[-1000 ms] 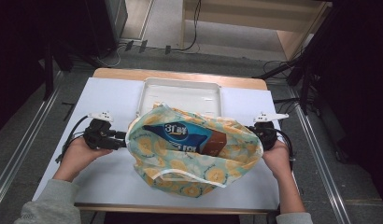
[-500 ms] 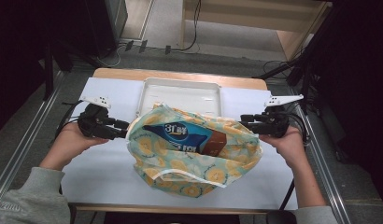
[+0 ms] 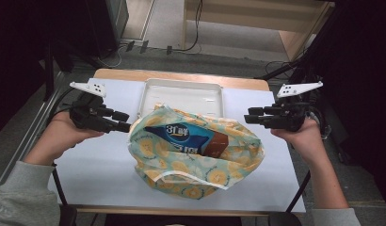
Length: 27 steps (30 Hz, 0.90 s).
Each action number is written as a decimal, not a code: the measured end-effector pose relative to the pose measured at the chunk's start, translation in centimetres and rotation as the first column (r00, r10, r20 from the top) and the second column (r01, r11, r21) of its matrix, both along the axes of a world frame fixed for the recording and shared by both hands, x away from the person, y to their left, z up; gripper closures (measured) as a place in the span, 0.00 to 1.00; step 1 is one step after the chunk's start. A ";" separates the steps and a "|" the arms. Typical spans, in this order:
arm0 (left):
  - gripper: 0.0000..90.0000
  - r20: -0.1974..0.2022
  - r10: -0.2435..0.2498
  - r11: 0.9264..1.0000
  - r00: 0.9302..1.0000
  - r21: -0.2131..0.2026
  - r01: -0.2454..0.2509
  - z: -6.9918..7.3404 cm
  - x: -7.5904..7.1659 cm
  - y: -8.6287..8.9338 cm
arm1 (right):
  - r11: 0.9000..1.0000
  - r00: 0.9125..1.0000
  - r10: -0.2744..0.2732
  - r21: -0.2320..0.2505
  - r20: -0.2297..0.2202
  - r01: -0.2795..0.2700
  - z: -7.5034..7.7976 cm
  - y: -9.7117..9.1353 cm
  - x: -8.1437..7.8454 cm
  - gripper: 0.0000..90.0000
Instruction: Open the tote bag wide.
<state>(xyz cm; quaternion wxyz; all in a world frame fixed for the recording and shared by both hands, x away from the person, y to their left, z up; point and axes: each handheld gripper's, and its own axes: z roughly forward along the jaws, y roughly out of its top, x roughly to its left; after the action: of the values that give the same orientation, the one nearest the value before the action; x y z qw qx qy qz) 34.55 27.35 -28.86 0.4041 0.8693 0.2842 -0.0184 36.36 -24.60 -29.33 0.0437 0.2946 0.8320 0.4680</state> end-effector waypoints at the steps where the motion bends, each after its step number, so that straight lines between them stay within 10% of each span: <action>1: 0.56 0.004 -0.001 1.000 1.000 0.003 0.001 0.4 -0.1 -0.1 | 1.000 1.000 0.004 -0.001 0.004 -0.004 0.3 0.0 -0.1 0.69; 27: 0.46 0.086 -0.128 0.992 0.988 0.006 0.128 9.1 -2.9 -3.7 | 0.986 0.985 0.168 -0.005 0.032 -0.168 4.7 4.0 -3.5 0.66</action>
<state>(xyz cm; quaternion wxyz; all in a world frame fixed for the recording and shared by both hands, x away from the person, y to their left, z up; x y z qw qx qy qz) 31.61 23.63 -19.73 0.4138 0.8857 0.2104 -0.0068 32.86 -20.63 -24.67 0.0176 0.2157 0.8537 0.4737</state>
